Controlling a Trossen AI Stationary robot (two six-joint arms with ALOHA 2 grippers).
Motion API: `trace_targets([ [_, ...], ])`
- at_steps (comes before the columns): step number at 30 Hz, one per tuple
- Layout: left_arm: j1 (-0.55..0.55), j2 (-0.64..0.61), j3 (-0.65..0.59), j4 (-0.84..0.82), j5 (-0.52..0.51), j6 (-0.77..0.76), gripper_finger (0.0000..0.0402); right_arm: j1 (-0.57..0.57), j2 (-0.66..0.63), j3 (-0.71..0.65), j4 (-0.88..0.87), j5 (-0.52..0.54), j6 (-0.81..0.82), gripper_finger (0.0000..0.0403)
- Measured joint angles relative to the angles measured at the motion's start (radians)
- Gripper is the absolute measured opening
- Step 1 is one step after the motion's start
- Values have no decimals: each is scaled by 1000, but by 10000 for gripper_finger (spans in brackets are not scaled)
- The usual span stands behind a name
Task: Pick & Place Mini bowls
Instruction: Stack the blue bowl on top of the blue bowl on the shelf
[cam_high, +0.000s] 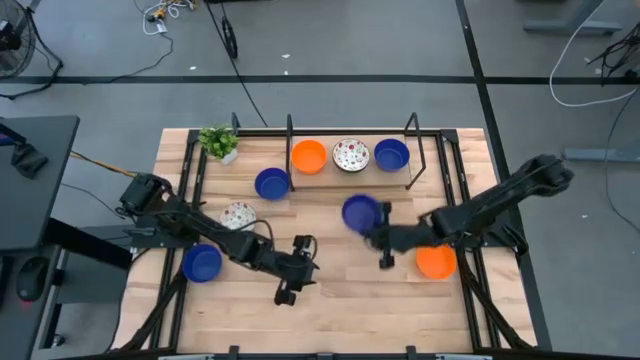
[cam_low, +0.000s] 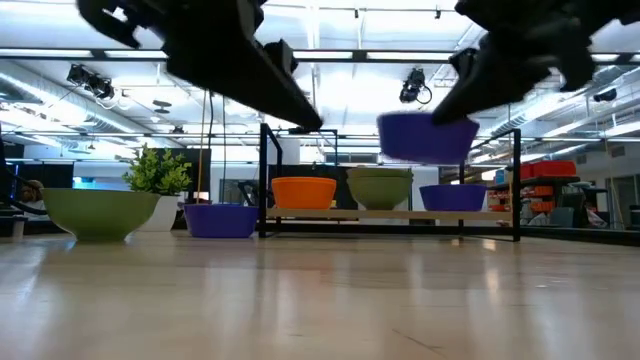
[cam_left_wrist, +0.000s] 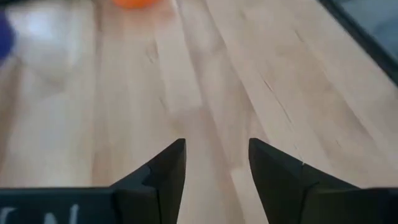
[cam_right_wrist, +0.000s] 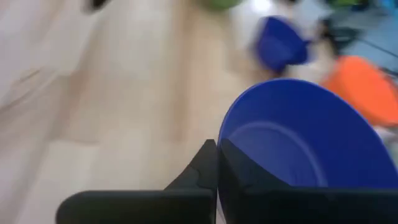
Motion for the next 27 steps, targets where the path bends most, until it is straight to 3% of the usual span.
trace_targets([
  [4,-12,0,-92,182,-61,6,175,-167,-145,-3,-53,12,-23,1],
  [6,-12,0,-116,245,-72,8,174,-271,-185,-3,-45,-41,-48,1],
  [9,-6,-1,-123,239,-74,7,174,-432,-200,-3,-55,-157,-88,1],
  [14,-6,-1,-122,237,-74,7,174,-640,-184,-3,-96,-249,-104,1],
  [27,-7,-1,-122,237,-74,7,174,-813,-140,-4,-150,-280,-88,1],
])
